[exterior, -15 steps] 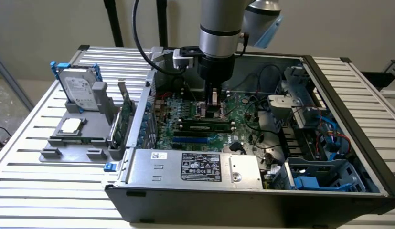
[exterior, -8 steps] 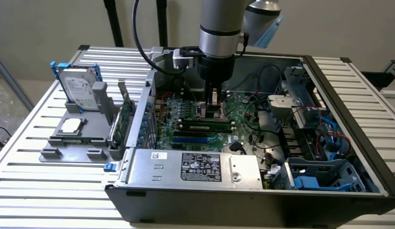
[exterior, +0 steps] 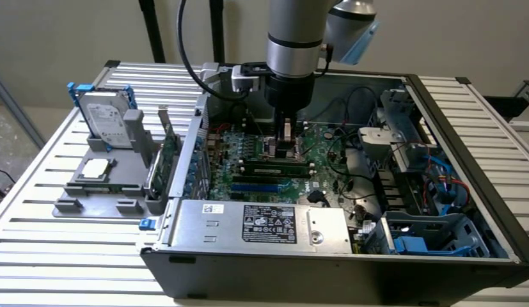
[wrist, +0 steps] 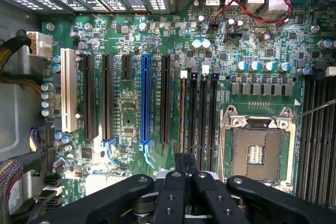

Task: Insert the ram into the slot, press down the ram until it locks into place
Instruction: 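Press down the ram until it locks into place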

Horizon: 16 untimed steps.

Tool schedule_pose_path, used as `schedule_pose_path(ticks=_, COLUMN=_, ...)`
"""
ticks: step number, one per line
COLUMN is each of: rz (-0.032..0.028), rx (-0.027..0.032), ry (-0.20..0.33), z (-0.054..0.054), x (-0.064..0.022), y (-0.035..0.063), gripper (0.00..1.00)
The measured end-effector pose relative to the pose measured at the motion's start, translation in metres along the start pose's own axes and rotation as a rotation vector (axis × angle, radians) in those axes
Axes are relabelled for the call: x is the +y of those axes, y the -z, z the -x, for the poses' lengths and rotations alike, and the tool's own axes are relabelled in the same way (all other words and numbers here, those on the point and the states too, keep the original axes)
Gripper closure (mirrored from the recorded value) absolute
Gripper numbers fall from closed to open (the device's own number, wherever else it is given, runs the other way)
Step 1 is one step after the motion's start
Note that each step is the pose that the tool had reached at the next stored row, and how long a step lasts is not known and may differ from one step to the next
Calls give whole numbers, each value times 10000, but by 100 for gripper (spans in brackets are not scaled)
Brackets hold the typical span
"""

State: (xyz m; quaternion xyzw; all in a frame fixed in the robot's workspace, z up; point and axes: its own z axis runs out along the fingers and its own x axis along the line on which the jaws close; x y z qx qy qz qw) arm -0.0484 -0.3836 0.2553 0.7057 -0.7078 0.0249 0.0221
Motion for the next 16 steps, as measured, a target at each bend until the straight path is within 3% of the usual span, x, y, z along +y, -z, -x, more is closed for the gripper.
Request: schedule_pose_path(ticks=16, rz=1, rx=0, ry=0, z=0, x=0, y=0, gripper=89)
